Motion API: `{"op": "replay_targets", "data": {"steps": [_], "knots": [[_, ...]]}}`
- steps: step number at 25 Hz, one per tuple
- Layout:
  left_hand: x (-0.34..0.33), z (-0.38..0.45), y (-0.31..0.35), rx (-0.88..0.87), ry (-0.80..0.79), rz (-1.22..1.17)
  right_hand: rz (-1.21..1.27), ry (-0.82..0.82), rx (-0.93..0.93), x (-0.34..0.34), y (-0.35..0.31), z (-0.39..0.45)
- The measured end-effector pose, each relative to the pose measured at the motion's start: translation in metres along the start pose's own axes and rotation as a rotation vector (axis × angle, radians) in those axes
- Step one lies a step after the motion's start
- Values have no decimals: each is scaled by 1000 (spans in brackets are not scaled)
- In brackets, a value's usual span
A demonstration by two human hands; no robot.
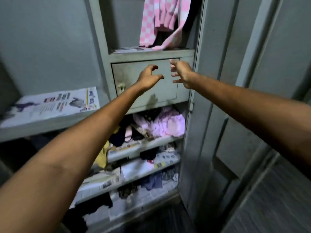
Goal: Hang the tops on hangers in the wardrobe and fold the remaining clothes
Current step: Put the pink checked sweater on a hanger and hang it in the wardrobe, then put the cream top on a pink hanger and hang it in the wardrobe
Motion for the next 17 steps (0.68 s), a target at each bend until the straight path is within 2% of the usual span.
{"op": "replay_targets", "data": {"steps": [3, 7, 10, 13, 15, 17], "knots": [[-39, -56, -30, 119, -29, -3, -42, -105, -57, -12, 59, -52], [-86, -145, -55, 240, -53, -120, -150, -225, -145, -18, 138, -122], [-113, -210, -77, 358, -110, -26, -173, -341, -223, -15, 191, -178], [-144, -266, -78, 437, -286, 55, -181, -389, -323, 2, 242, -228], [-182, -299, -81, 495, -486, 98, -187, -394, -390, 25, 282, -261], [-228, -333, -95, 651, -686, 89, -195, -379, -456, 56, 321, -294]]}}
Point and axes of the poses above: each hand's wrist, its own z-axis towards the middle knuckle, its own x-axis out of the back of the hand, y = z × x, the point moved 6 cm from there along z, towards the middle knuckle, and after that the axes turned 12 degrees about -z, right-handed, at the moved point
